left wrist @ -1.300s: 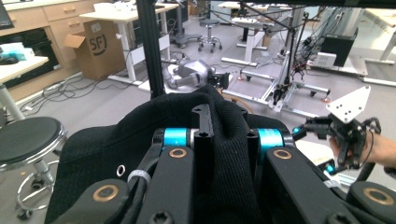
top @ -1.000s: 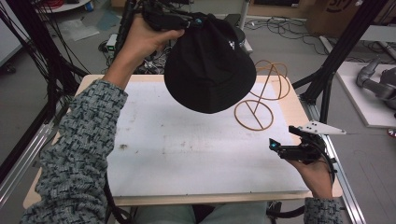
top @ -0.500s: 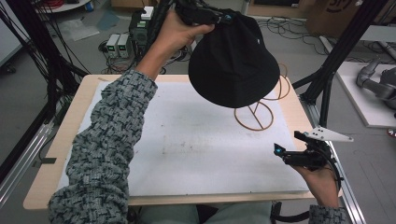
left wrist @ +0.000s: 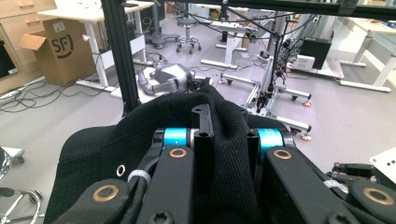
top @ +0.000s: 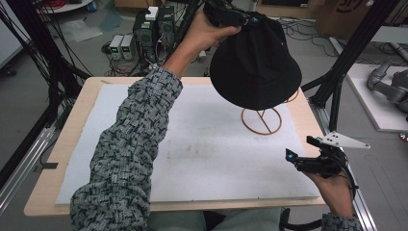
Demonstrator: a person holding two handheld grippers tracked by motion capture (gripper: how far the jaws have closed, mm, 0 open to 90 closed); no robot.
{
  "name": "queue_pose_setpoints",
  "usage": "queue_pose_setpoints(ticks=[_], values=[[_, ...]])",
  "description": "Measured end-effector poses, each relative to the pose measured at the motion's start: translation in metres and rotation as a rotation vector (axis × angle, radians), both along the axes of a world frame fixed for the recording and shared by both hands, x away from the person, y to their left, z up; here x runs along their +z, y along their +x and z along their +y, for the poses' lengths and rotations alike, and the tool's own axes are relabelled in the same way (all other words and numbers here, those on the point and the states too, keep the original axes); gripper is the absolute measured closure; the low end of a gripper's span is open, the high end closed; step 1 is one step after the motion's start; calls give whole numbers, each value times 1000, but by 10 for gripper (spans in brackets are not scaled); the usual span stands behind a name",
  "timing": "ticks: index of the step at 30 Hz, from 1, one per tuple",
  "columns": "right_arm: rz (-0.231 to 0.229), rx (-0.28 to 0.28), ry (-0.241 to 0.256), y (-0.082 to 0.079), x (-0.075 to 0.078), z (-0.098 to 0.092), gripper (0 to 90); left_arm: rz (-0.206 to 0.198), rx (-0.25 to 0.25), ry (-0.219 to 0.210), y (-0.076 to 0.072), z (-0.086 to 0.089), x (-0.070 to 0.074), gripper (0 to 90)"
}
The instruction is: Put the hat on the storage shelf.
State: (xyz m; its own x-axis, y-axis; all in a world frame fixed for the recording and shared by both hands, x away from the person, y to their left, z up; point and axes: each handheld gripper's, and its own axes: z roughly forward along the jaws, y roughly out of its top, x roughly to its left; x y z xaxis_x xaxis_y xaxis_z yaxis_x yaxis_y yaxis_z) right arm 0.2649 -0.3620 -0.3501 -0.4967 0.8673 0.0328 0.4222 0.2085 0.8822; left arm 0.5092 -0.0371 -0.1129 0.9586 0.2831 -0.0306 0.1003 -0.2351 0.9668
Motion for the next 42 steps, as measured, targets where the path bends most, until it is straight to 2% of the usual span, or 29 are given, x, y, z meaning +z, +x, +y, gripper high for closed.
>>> queue_pose_setpoints(ticks=[13,26,42], values=[[6,1,3,0,-1,-1,63,10,18,45,14,-14,-16,815],[11,6,2,1,-3,-1,63,16,-8,80,21,-36,-33,815],[14,4,-4,1,-4,0,63,15,0,115,29,-51,-48,815]])
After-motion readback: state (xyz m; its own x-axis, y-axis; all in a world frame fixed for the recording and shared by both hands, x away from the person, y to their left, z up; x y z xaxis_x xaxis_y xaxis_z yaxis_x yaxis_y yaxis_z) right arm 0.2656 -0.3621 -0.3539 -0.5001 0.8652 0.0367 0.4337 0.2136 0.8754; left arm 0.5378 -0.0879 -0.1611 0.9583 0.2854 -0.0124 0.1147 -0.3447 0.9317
